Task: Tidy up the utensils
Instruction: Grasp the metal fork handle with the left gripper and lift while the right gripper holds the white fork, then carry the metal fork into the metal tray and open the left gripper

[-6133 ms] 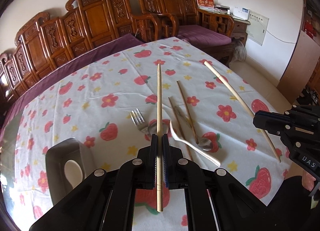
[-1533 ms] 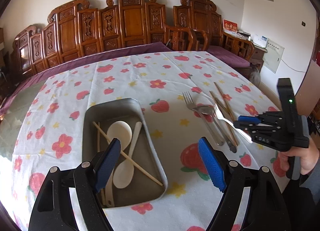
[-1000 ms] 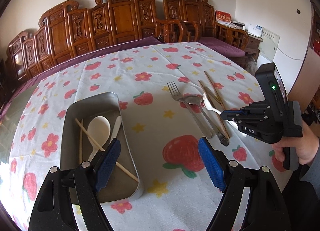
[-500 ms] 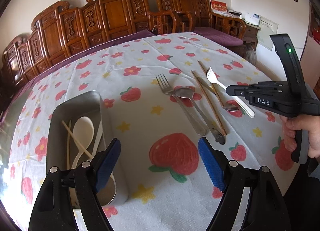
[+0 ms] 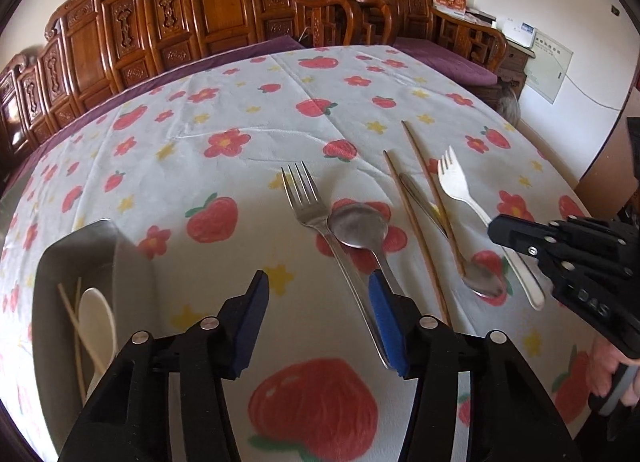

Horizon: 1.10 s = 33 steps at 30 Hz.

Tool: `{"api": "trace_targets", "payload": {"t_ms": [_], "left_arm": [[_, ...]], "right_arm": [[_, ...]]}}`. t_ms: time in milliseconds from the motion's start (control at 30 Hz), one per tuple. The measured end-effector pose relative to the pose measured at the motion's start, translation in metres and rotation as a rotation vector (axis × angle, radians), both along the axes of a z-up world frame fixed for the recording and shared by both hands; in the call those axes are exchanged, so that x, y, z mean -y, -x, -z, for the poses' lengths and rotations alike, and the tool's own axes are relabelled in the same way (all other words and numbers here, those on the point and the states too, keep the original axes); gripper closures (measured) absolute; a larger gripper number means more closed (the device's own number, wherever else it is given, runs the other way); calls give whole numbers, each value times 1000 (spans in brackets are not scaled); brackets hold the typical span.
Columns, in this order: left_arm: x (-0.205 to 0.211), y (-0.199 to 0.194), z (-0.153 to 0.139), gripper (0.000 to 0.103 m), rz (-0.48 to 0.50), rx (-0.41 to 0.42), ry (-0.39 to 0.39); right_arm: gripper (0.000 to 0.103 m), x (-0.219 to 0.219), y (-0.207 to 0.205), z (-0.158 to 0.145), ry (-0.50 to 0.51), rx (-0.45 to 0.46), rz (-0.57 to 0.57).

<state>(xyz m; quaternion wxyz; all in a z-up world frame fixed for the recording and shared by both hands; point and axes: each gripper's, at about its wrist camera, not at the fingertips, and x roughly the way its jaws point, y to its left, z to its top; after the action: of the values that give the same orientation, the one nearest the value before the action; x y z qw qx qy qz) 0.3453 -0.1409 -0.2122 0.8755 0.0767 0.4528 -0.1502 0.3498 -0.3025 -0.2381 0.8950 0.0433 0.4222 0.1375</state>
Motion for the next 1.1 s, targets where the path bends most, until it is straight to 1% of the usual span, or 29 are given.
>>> {"api": "trace_targets", "payload": {"t_ms": [67, 133, 200, 233, 367, 467, 500, 533, 633, 867, 1100], "left_arm": [[3, -9, 7, 60, -5, -26, 7], [6, -16, 12, 67, -10, -43, 13], [10, -22, 17, 70, -12, -60, 15], [12, -25, 20, 73, -13, -71, 15], [18, -32, 27, 77, -25, -92, 16], [19, -35, 28, 80, -35, -89, 16], [19, -36, 28, 87, -35, -90, 18], [18, -36, 28, 92, -37, -93, 20], [14, -36, 26, 97, -46, -96, 20], [2, -29, 14, 97, -57, -66, 7], [-7, -18, -9, 97, -57, -25, -1]], "right_arm": [[99, 2, -1, 0, -11, -2, 8], [99, 3, -2, -1, -30, -2, 12], [99, 3, -2, -1, -42, -4, 12], [99, 2, -3, -1, -42, -6, 10], [99, 0, -3, -2, -50, -7, 5], [99, -3, -2, -2, -52, -7, -1], [99, -3, -2, -3, -53, -7, -3], [99, -4, -2, -2, -53, -7, -5], [99, -5, -2, -1, -54, -11, -6], [99, -13, -2, -1, -47, -13, -25], [99, -21, 1, -5, -50, -1, -40]]}}
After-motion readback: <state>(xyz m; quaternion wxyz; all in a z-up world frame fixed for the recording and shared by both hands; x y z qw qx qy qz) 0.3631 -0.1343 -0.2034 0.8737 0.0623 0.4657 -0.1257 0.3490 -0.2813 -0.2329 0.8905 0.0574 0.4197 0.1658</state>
